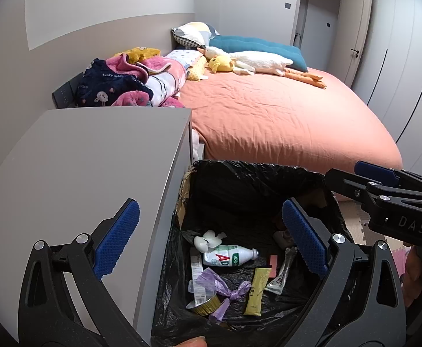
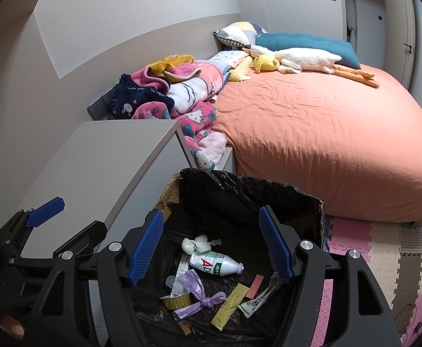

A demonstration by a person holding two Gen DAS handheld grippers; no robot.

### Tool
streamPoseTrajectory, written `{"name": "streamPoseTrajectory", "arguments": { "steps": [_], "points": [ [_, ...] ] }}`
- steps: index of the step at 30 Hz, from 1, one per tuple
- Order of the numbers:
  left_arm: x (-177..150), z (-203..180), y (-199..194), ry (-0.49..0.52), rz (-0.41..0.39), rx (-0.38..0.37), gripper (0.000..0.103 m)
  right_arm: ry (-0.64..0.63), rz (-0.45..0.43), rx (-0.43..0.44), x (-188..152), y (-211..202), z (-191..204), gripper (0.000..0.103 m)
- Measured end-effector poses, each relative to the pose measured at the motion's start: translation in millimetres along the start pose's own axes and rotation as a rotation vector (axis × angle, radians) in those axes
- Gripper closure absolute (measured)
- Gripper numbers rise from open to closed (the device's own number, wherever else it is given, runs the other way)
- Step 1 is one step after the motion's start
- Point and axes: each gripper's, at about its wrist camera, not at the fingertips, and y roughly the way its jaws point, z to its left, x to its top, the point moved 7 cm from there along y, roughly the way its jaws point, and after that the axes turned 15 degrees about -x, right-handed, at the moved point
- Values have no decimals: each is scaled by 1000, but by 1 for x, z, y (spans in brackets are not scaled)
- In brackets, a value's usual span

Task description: Collect trash

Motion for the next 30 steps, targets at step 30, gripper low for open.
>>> {"name": "streamPoseTrajectory", "arguments": {
  "steps": [30],
  "points": [
    [-3, -3, 4, 11, 15, -15, 7, 1, 4, -1, -1, 0, -2, 33]
  ]
}}
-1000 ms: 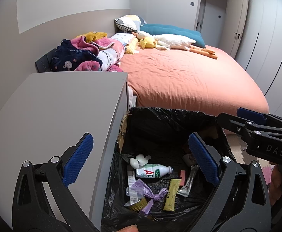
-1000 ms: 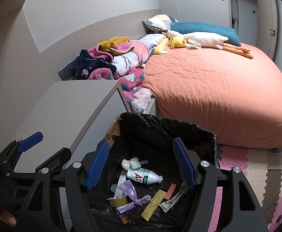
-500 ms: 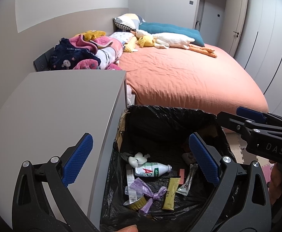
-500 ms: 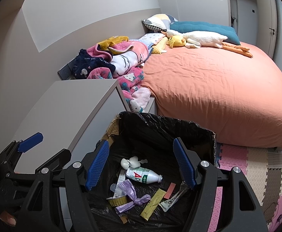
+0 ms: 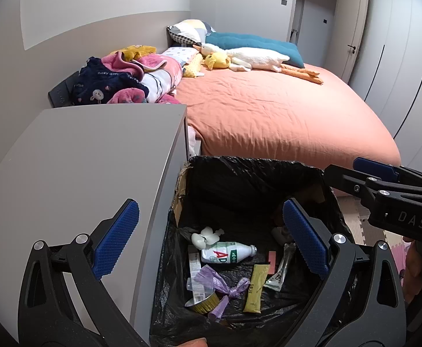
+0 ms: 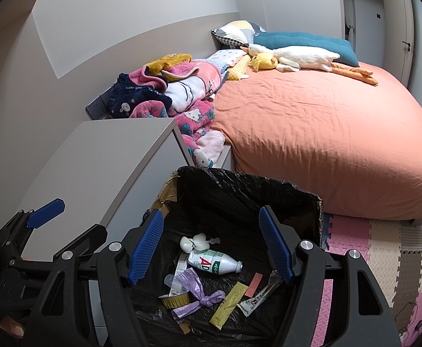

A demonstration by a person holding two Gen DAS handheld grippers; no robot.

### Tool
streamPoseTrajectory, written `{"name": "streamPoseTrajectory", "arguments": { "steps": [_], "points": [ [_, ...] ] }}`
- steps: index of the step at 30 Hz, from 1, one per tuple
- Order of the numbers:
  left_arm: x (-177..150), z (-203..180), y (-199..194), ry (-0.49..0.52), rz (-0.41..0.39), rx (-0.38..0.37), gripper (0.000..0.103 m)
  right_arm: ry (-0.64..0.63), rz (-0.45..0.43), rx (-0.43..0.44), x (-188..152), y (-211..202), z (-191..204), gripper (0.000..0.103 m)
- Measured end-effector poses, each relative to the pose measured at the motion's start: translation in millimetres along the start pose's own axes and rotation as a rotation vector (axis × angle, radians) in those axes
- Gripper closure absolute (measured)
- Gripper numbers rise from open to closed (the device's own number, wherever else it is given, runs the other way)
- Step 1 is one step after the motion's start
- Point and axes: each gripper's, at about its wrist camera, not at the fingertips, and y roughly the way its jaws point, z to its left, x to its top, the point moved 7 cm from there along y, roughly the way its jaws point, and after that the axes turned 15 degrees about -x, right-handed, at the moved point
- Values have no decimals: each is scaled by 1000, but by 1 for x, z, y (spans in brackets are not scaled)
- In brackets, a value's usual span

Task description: Collect trash

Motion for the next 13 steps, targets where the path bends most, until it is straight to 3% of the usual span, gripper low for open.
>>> {"name": "streamPoseTrajectory", "arguments": {
  "steps": [13],
  "points": [
    [-3, 3, 3, -20, 13, -1, 7, -2, 0, 0, 0, 0, 0, 33]
  ]
}}
